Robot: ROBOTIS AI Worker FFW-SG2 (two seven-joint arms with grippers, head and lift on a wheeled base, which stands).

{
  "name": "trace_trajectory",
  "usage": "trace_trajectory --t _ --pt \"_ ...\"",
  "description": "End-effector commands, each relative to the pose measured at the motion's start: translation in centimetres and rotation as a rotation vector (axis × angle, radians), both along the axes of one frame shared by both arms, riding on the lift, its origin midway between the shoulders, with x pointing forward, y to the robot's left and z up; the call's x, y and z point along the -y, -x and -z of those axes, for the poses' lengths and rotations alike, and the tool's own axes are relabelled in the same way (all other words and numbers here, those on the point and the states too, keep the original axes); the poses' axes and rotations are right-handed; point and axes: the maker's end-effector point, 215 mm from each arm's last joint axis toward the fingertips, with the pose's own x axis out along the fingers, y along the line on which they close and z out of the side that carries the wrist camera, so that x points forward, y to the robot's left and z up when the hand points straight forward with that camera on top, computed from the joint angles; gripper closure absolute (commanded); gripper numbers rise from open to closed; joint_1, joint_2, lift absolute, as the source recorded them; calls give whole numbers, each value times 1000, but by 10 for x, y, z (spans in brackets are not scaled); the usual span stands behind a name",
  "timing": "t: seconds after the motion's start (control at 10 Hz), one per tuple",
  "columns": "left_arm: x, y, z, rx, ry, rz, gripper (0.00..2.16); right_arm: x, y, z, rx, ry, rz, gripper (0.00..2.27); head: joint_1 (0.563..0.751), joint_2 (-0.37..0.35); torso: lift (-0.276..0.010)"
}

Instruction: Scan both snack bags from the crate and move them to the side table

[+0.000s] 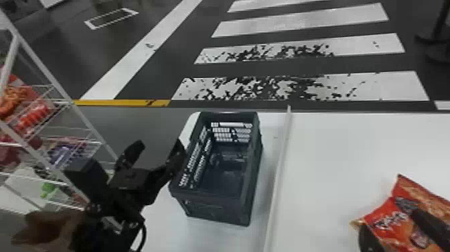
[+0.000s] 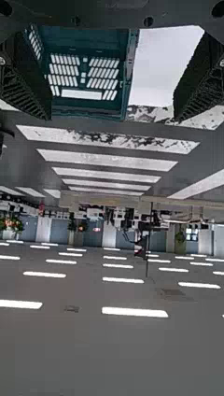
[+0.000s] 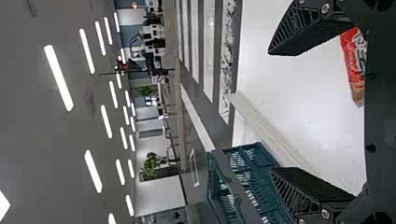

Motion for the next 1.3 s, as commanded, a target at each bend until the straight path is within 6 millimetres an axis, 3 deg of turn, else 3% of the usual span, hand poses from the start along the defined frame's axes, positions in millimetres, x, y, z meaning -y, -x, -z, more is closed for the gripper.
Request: trace_trajectory --t 0.0,0.3,0.8,1.2 --pt "-1 0 2 5 4 -4 29 -17 6 23 -101 109 -9 110 695 350 -95" --pt "-1 -1 5 9 7 5 29 -19 5 74 -272 454 61 110 695 350 -95" --pt "8 -7 16 7 31 26 29 -17 -11 68 -231 825 187 110 695 350 -95" --pt "12 -8 25 -6 38 37 29 -30 -25 89 -190 1028 174 117 695 350 -95"
